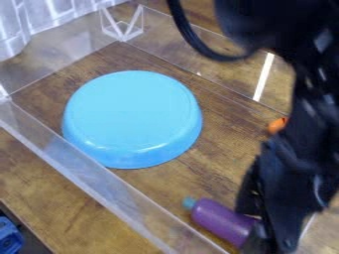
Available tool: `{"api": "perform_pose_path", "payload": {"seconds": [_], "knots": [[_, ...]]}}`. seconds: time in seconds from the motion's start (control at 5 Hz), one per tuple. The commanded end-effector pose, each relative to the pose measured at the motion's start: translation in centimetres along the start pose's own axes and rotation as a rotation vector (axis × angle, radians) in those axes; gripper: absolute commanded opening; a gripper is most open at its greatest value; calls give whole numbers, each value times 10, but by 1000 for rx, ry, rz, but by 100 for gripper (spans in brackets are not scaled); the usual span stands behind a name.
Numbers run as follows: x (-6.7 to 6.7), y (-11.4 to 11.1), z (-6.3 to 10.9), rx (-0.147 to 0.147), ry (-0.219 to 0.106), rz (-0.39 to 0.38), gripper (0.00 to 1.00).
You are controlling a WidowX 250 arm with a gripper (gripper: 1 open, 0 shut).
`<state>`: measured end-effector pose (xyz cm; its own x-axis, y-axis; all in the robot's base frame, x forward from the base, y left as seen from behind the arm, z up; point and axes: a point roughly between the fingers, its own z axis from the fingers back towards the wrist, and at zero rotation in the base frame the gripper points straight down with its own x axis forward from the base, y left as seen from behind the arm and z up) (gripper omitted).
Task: Remove the purple eggplant from the blue tray and put it on the table
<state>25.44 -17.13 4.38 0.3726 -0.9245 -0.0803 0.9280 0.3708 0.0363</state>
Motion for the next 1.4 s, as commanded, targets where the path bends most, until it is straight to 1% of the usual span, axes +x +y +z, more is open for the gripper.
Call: {"api": "perform_pose_path", "payload": {"seconds": [0.0, 0.2, 0.4, 0.6, 0.8, 1.0, 1.2], "knots": [[-9, 21, 5, 32, -28, -15, 100], [-18, 35, 0, 41, -15, -24, 100], [-16, 33, -11, 50, -11, -25, 100], [-12, 29, -15, 54, -9, -30, 100], [-13, 21, -13, 54, -14, -73, 0], [-12, 14, -11, 57, -19, -115, 100], [-21, 18, -13, 60, -28, -145, 100]]}}
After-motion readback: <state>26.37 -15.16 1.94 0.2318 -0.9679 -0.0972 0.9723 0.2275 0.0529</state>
